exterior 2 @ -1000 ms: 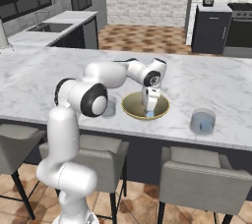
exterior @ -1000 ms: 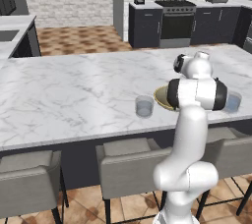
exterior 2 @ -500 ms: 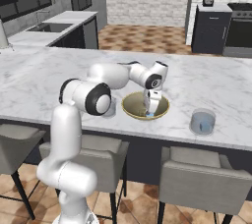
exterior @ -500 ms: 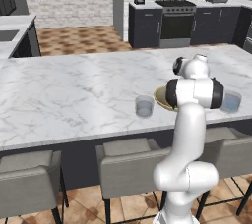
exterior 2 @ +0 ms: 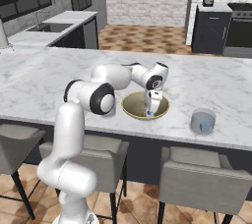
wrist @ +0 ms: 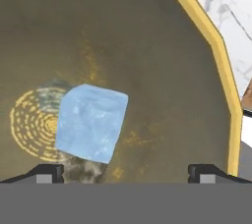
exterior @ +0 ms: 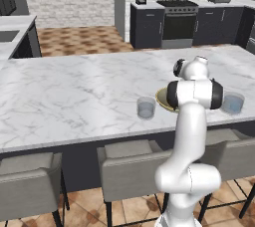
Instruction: There are four ice cubes in the ice bowl. Place two ice cubes in each glass of water.
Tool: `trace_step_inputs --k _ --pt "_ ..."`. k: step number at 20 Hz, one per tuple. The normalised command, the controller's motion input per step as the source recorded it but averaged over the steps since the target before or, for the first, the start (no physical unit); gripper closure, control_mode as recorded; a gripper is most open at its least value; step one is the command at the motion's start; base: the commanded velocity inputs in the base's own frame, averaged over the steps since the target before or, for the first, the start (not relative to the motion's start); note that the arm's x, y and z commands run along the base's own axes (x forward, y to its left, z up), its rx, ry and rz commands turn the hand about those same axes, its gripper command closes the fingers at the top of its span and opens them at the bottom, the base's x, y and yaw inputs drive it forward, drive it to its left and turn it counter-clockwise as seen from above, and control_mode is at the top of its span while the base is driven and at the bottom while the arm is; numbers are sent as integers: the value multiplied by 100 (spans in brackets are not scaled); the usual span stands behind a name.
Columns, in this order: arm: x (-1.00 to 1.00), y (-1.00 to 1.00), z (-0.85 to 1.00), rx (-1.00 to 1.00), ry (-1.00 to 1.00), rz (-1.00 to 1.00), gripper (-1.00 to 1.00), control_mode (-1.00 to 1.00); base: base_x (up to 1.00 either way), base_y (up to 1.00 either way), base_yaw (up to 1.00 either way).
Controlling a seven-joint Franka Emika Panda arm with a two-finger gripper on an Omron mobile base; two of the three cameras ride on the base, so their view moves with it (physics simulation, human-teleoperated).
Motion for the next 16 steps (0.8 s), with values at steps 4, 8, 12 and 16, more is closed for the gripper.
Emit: trace_step_inputs --k 4,8,12,16 --pt "18 -7 -11 0 0 0 -100 -100 0 0 0" --pt "19 -8 -14 0 0 0 -100 -100 0 0 0" --pt "19 -6 -14 0 -1 0 -100 -100 0 0 0" --pt "16 -3 -14 0 -2 0 -100 -100 0 0 0"
